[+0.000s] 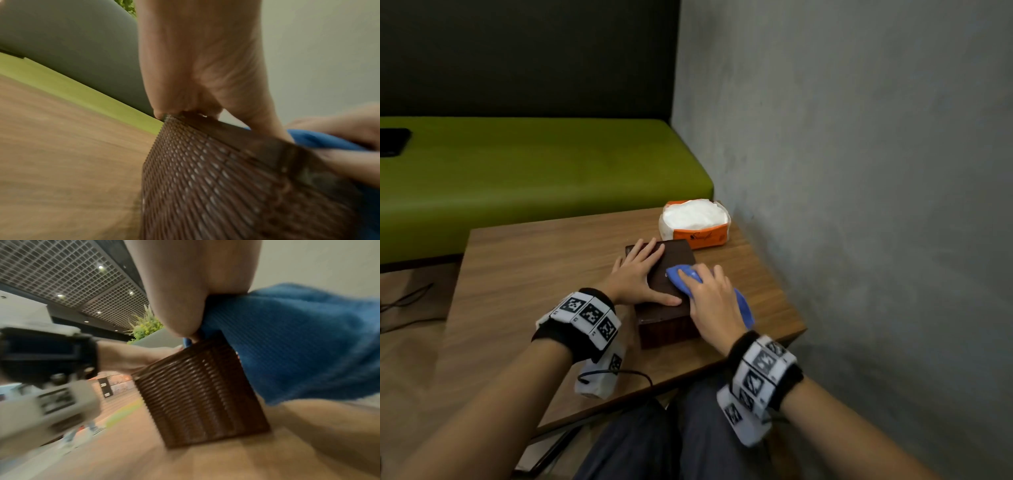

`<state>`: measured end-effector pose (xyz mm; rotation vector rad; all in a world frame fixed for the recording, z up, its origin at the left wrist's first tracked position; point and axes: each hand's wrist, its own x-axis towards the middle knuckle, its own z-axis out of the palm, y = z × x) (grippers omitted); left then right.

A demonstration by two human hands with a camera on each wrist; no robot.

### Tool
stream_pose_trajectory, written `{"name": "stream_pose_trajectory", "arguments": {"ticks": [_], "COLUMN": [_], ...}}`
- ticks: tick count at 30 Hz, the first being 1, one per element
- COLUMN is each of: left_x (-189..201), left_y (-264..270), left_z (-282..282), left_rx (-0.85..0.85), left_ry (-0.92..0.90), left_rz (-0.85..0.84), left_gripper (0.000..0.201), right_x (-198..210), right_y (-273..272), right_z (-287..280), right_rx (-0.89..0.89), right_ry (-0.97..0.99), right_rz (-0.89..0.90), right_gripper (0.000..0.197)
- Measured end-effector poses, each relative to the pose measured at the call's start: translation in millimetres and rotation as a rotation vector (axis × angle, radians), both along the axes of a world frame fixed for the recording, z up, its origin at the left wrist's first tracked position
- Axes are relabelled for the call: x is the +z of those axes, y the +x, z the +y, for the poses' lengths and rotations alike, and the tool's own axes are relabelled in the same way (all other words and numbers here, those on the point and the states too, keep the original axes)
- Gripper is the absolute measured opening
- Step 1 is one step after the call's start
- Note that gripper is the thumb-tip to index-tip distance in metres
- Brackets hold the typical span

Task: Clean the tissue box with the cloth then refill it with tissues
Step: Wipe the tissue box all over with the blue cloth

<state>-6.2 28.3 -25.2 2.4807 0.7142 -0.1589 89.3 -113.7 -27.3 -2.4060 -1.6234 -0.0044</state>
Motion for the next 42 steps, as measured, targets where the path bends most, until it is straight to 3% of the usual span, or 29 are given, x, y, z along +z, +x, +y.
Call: {"name": "stream_pose_trajectory", "arguments": {"ticks": [4, 9, 14, 18, 22, 25, 26, 27, 30, 32, 34, 36, 38, 40, 42], "left_x": [-2.0, -4.7, -3.4, -2.0, 11.4, 39.6, 46.8, 49.9, 42.4, 30.3, 20.3, 12.0, 4.3, -3.4, -9.8], "left_y": [3.6, 7.7, 8.2, 9.8, 4.6, -1.2, -2.6, -3.3, 3.9, 8.4, 7.9, 5.6, 6.8, 6.6, 2.8], "left_z": [-6.2, -15.5, -16.3, -20.8, -13.6, 11.3, 19.6, 26.0, 26.3, 21.9, 23.3, 19.3, 6.5, -4.5, -5.9], "left_rx": [0.044, 0.149, 0.135, 0.166, 0.125, 0.101, 0.064, 0.019, -0.171, -0.252, -0.242, -0.184, -0.104, -0.013, 0.081], "left_ry": [0.018, 0.042, 0.042, 0.081, 0.220, 0.073, 0.046, 0.062, 0.158, 0.150, 0.137, 0.180, 0.233, 0.250, 0.251], "left_rz": [-0.034, -0.084, -0.064, -0.045, 0.038, 0.010, 0.015, 0.040, 0.126, 0.137, 0.096, 0.050, -0.005, -0.077, -0.124], "left_gripper": [0.154, 0.125, 0.130, 0.113, 0.123, 0.072, 0.065, 0.075, 0.130, 0.148, 0.165, 0.165, 0.148, 0.139, 0.139], "right_x": [-5.9, 1.7, -5.0, -2.5, -5.8, 4.5, 8.0, 9.6, 10.8, 12.6, 10.6, 9.3, 8.6, 6.3, 1.4], "right_y": [7.8, 8.2, 12.0, 13.3, 9.1, 42.0, 51.5, 58.3, 63.3, 59.5, 56.9, 50.0, 36.0, 17.0, 5.0], "right_z": [-17.8, 3.1, -13.8, 2.6, -8.0, -6.2, -3.2, -0.2, 9.2, 11.9, 10.2, 10.6, 15.6, 19.2, 8.4], "right_rx": [0.044, -0.131, 0.010, -0.132, 0.021, 0.096, 0.118, 0.147, 0.251, 0.268, 0.175, -0.037, -0.199, -0.162, -0.014], "right_ry": [0.038, 0.046, 0.051, 0.090, 0.045, -0.004, -0.017, -0.029, -0.057, -0.062, -0.062, -0.049, -0.034, -0.018, 0.013], "right_rz": [-0.014, 0.019, 0.016, 0.045, 0.027, 0.023, 0.033, 0.044, 0.080, 0.068, 0.027, -0.004, -0.020, -0.019, -0.004], "right_gripper": [0.053, 0.046, 0.052, 0.047, 0.052, 0.055, 0.054, 0.054, 0.052, 0.050, 0.047, 0.043, 0.043, 0.044, 0.046]}}
